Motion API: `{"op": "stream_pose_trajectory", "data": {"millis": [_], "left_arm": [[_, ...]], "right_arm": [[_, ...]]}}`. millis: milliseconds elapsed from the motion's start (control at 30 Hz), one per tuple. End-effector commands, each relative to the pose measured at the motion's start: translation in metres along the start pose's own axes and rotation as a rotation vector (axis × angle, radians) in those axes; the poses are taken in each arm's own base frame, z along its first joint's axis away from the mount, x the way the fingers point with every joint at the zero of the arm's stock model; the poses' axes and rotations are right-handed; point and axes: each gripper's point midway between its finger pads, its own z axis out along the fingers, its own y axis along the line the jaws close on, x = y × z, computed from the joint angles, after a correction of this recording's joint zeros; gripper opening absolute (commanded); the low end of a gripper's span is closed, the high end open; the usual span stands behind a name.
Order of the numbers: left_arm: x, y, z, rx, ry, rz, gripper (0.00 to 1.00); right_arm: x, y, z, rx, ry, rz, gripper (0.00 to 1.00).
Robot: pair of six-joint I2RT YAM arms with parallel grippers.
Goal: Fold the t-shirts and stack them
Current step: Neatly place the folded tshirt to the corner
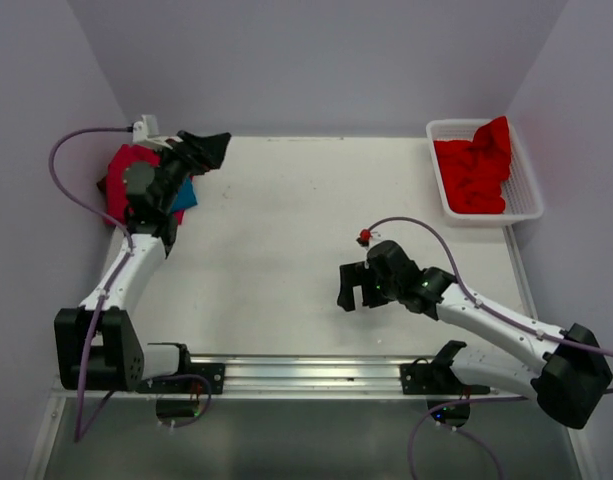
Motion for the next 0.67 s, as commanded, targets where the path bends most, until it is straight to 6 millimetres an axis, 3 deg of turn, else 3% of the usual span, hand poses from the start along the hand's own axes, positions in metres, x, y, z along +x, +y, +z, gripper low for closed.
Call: {"op": "stream_pose_trajectory", "data": {"millis": [0,33,67,133,233,400,533,633], "left_arm": [[0.068,-0.015,-0.023,0.027,0.213,0.098,1.00],[0.089,-0.032,-0.031,0.062,0.277,0.134,1.00],[0.091,-0.047,-0.040,0.088,0.288,0.149,1.00],[0.114,-0.070,-0.061,0.145,0.371,0.171,1.00],[0.140,-0.074,-0.092,0.127,0.467,0.170,1.00],[0.164,-0.061,-0.144,0.057,0.571,0.176,1.00],[0.165,-0.059,-0.175,0.052,0.578,0.186,1.00],[0.160,-0.063,-0.184,0.061,0.569,0.175,1.00]], "right_arm": [[-0.047,0.020,-0.031,-0.044,-0.157,-0.060,0.99],[-0.052,0.022,-0.036,-0.052,-0.181,-0.066,0.99],[-0.058,0.023,-0.041,-0.052,-0.202,-0.077,0.99],[-0.067,0.027,-0.053,-0.059,-0.231,-0.080,0.99],[-0.071,0.026,-0.061,-0.049,-0.254,-0.077,0.99],[-0.069,0.012,-0.071,0.006,-0.276,-0.071,0.99],[-0.069,0.005,-0.078,0.034,-0.296,-0.067,0.99],[-0.070,0.004,-0.080,0.041,-0.300,-0.065,0.99]]}}
